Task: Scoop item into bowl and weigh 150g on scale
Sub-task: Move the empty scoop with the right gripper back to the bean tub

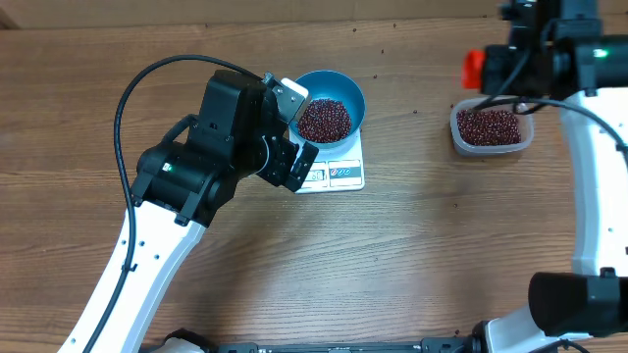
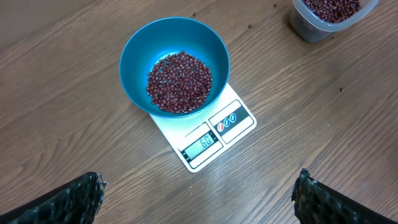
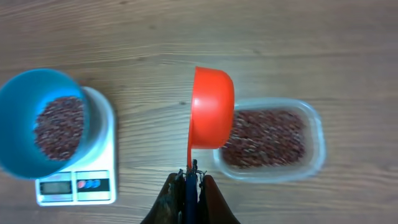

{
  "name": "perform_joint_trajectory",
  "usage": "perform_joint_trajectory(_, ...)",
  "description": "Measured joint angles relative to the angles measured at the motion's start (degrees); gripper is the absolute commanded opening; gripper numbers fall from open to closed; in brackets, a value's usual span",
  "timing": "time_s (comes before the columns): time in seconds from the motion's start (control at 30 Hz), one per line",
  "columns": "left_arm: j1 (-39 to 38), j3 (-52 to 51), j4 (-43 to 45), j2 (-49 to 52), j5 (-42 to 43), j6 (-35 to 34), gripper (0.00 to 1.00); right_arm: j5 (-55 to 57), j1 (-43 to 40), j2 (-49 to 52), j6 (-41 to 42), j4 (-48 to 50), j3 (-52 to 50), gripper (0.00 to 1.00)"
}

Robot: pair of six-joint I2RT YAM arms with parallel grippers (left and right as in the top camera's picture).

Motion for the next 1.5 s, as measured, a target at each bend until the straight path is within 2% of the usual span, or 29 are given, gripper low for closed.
perform_joint_trajectory(0.3,0.0,0.0,0.0,0.0,0.0,0.0,1.00,-0.6,-5.2,0.0,-0.7,2.7,-7.9,0.04)
perform_joint_trajectory(0.7,0.0,0.0,0.0,0.0,0.0,0.0,1.00,2.5,-5.2,0.0,-1.3,7.9,-18.5,0.04)
perform_joint_trajectory(1.1,0.0,0.0,0.0,0.0,0.0,0.0,0.99,4.6,-5.2,0.0,-0.4,18.6,-27.4,0.04)
perform_joint_trajectory(1.5,0.0,0.0,0.0,0.0,0.0,0.0,0.99,0.6,-5.2,3.5,-0.2,21.7,-29.9,0.04)
